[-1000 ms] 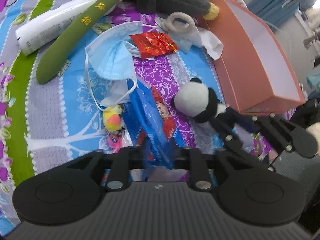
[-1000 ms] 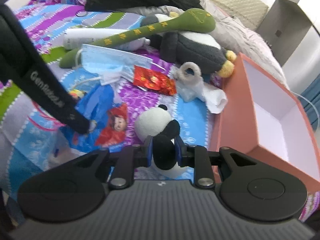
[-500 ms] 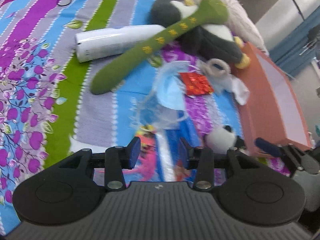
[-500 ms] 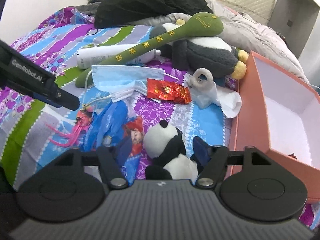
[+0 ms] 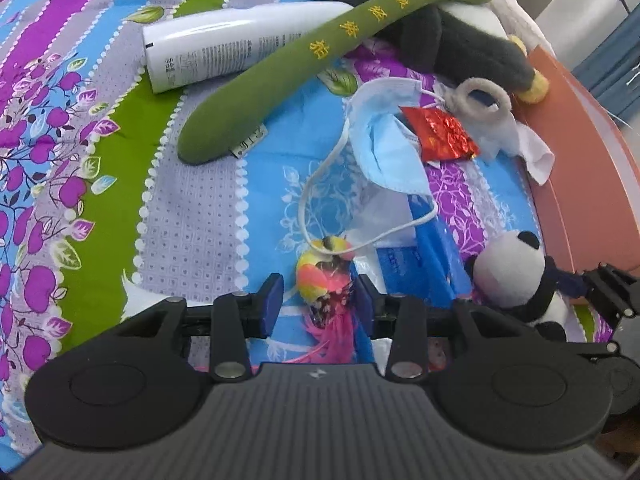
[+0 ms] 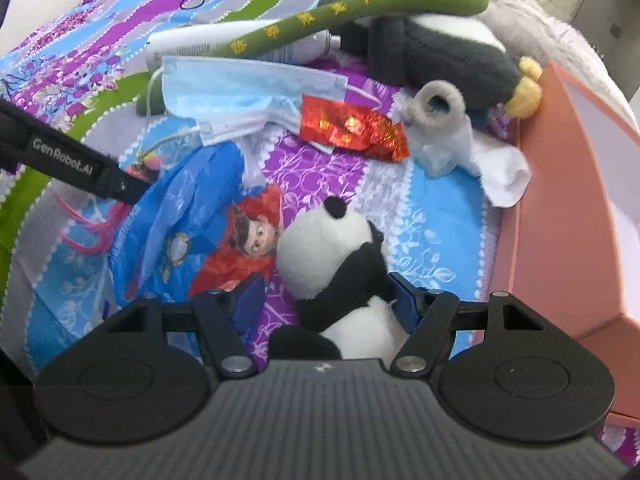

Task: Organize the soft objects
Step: 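Lift the panda with the right gripper while the left gripper lifts the chick toy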

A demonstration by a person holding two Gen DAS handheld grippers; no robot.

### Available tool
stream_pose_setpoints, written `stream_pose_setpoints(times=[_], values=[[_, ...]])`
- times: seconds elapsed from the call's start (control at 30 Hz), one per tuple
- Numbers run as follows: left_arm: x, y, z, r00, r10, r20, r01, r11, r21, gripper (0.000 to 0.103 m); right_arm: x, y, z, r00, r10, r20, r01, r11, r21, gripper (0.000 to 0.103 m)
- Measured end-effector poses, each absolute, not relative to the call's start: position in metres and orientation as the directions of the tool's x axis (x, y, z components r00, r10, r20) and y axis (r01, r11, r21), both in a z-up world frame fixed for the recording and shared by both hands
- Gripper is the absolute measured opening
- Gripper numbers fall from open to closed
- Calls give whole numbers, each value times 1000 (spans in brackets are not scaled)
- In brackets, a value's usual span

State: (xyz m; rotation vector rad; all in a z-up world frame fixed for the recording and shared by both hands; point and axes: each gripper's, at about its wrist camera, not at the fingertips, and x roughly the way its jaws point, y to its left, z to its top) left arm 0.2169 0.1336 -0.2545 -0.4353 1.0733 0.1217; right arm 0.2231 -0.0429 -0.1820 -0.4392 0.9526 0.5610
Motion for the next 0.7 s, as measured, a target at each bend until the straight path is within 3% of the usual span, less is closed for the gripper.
stream_pose_setpoints(times=[0.1,0.37,0.7], values=[[217,139,-253,465,-134,-875,-342,885,-317,32,222,-44,-175,457,260,-851,-615,783,-90,56],[199,132,-228,431,-179,-884,-314,889,-333,32,217,-59,-155,425,296,-856,-524,851,34,55],[158,112,-224,387,-215,-896,-304,888,-345,32,184,-73,-149,414,302,-859,-474,877,80,55]])
